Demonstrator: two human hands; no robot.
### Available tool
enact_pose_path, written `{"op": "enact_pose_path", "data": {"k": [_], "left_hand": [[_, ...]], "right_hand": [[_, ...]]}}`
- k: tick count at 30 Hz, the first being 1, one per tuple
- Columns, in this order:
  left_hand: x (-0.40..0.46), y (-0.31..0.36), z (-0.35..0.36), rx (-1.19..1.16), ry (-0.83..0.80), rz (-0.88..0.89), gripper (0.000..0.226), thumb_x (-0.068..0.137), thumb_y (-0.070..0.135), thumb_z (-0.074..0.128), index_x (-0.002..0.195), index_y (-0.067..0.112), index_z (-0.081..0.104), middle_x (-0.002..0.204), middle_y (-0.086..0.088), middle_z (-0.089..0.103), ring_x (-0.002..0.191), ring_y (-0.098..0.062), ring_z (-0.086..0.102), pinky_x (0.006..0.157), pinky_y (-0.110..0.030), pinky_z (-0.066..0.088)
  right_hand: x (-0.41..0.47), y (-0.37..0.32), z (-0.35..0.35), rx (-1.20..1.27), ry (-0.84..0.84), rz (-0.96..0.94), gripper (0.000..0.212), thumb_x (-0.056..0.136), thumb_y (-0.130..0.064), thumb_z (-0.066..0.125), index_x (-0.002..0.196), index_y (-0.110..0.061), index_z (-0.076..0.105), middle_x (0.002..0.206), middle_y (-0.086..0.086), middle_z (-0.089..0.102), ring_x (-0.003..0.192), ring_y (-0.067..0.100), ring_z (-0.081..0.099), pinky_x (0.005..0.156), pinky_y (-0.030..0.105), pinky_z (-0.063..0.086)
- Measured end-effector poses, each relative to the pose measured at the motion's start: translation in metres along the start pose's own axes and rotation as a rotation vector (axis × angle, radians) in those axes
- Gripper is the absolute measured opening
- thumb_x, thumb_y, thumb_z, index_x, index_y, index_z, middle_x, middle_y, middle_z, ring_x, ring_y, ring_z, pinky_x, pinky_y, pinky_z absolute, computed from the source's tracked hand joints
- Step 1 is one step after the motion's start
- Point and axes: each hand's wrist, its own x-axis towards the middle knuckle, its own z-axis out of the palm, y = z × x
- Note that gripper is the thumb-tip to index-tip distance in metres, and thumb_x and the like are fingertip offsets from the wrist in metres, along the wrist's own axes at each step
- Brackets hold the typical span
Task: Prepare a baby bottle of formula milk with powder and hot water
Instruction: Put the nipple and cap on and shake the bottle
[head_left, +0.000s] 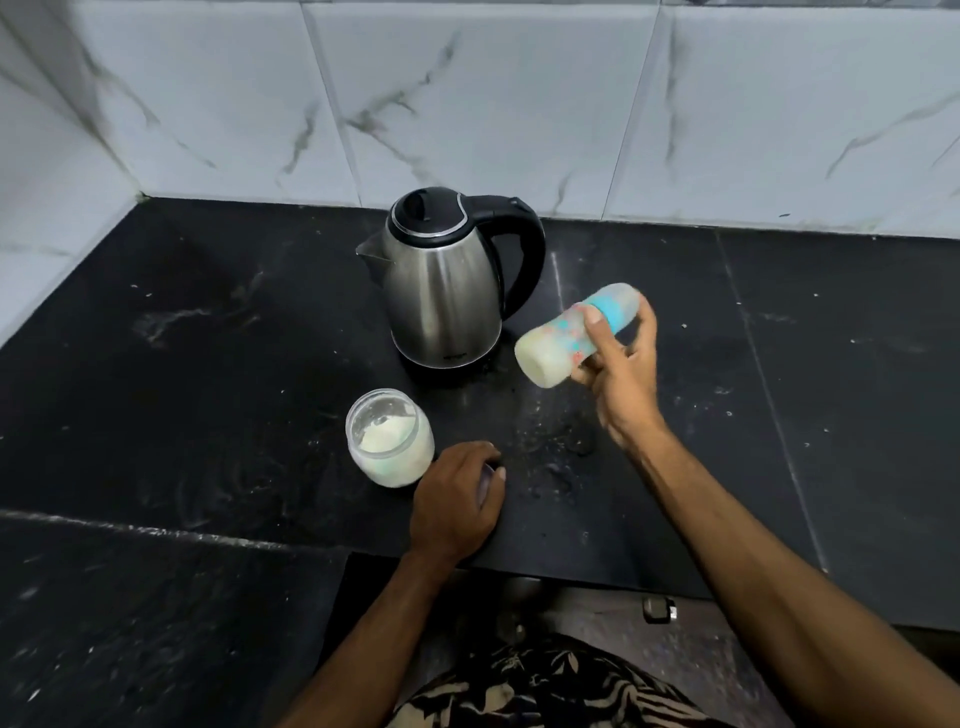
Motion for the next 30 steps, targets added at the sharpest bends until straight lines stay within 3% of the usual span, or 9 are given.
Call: {"op": "enact_pose_path", "data": {"k": [5,10,12,16,21,23,26,27,30], "left_hand": [[0.002,0.003,-0.002,0.010,0.013,0.014,0.025,0.090,0.030,0.058,0.104,0.011,0.068,0.102,-0.003,0.068,0.096,-0.016,0.059,0.083,-0.023,0.045],[0.001,0.001,-0.002,-0.008,-0.011,-0.006,0.020,0.089,0.027,0.061,0.102,0.014,0.068,0.107,0.002,0.068,0.101,-0.016,0.062,0.090,-0.026,0.049],[0.001,0.002,-0.002,0.004,-0.019,-0.007,0.021,0.089,0.028,0.059,0.102,0.014,0.068,0.106,0.001,0.068,0.099,-0.017,0.062,0.089,-0.025,0.048],[0.000,0.004,-0.003,0.010,-0.006,-0.010,0.028,0.088,0.030,0.057,0.106,0.011,0.068,0.103,-0.004,0.069,0.095,-0.016,0.059,0.082,-0.021,0.043],[0.000,0.002,-0.002,0.003,-0.009,-0.019,0.026,0.089,0.030,0.057,0.104,0.013,0.070,0.108,0.001,0.070,0.102,-0.015,0.064,0.092,-0.022,0.047],[0.001,0.003,-0.002,0.009,-0.010,-0.021,0.028,0.089,0.031,0.056,0.105,0.013,0.071,0.108,0.000,0.070,0.102,-0.015,0.064,0.092,-0.022,0.047],[0.001,0.003,-0.001,0.031,-0.032,-0.046,0.035,0.089,0.034,0.054,0.110,0.011,0.070,0.110,-0.002,0.070,0.101,-0.016,0.063,0.090,-0.028,0.051],[0.001,0.002,-0.001,0.035,-0.034,-0.049,0.035,0.089,0.034,0.054,0.110,0.011,0.069,0.110,-0.002,0.070,0.101,-0.016,0.063,0.090,-0.027,0.050],[0.001,0.003,-0.001,0.036,-0.019,-0.044,0.030,0.090,0.032,0.056,0.107,0.013,0.071,0.109,0.001,0.071,0.102,-0.014,0.064,0.094,-0.018,0.044]], "right_hand": [[-0.031,0.007,-0.002,-0.379,-0.423,0.070,0.071,0.088,-0.006,0.070,0.145,-0.025,0.032,0.092,-0.008,0.074,0.087,0.015,0.074,0.060,0.028,0.058],[-0.012,0.001,0.000,-0.030,-0.050,0.029,0.060,0.092,-0.015,0.066,0.142,-0.026,0.036,0.118,0.010,0.065,0.093,0.021,0.072,0.060,0.032,0.059],[-0.018,0.000,0.001,-0.050,-0.118,0.054,0.061,0.092,-0.012,0.065,0.142,-0.026,0.034,0.108,0.002,0.069,0.089,0.018,0.073,0.058,0.030,0.058],[-0.034,-0.003,-0.002,-0.398,-0.501,0.099,0.074,0.084,-0.009,0.072,0.143,-0.029,0.032,0.097,0.000,0.074,0.087,0.017,0.074,0.060,0.029,0.058],[-0.009,-0.012,0.000,-0.075,-0.145,0.002,0.066,0.091,-0.012,0.067,0.144,-0.025,0.031,0.091,-0.002,0.075,0.087,0.019,0.072,0.061,0.036,0.059],[-0.011,-0.011,-0.004,-0.171,-0.225,-0.003,0.071,0.090,-0.010,0.068,0.146,-0.025,0.029,0.098,-0.002,0.072,0.088,0.015,0.072,0.067,0.037,0.060],[-0.021,-0.009,-0.013,-0.438,-0.579,0.075,0.077,0.084,-0.005,0.073,0.144,-0.030,0.032,0.108,0.008,0.070,0.095,0.020,0.073,0.074,0.033,0.060],[-0.020,-0.010,-0.014,-0.431,-0.602,0.078,0.075,0.084,-0.004,0.073,0.142,-0.031,0.034,0.107,0.009,0.071,0.095,0.022,0.073,0.073,0.033,0.059],[-0.003,-0.020,-0.008,-0.200,-0.306,0.024,0.069,0.088,-0.006,0.069,0.144,-0.026,0.034,0.102,0.004,0.071,0.088,0.018,0.073,0.064,0.031,0.059]]}}
